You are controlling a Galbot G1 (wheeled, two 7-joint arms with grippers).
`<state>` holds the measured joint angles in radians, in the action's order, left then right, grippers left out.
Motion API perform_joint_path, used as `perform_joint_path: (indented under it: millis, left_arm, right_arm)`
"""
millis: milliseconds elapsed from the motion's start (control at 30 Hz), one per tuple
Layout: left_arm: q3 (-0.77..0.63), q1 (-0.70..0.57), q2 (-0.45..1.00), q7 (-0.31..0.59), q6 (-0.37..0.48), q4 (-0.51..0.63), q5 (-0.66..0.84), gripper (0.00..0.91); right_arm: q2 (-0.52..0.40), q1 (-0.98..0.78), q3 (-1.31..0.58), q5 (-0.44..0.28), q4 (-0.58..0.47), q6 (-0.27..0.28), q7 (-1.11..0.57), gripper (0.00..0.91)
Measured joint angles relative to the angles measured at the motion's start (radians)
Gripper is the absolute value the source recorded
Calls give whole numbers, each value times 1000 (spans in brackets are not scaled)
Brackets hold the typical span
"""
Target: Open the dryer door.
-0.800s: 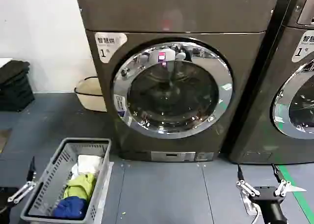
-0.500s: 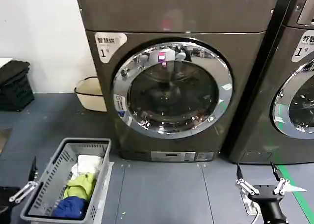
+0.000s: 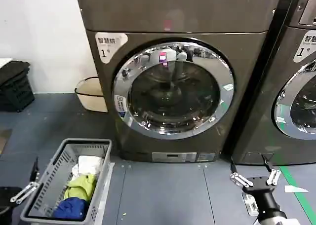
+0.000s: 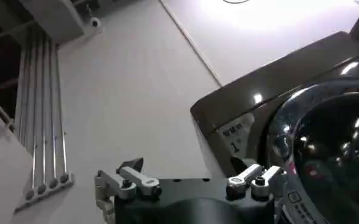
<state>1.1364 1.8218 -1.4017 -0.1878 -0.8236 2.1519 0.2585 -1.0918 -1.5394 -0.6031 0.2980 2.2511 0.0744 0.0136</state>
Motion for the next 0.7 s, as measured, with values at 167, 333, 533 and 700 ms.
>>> perform_joint_path:
  millis: [167, 333, 533, 700]
  left_arm:
    - [-6, -7, -4, -2, 0, 0, -12, 907]
    - [-10, -6, -8, -3, 0, 1, -18, 907]
    - [-17, -2, -13, -5, 0, 2, -23, 907]
    - [-20, -3, -14, -7, 0, 2, -25, 907]
  right_arm:
    - [76, 92, 46, 58, -51, -1, -1, 907]
    - [146, 199, 116, 111, -112, 0, -2, 907]
    - [203, 314, 212, 161, -174, -3, 19, 907]
    - [240, 419, 299, 209, -219, 4, 32, 907]
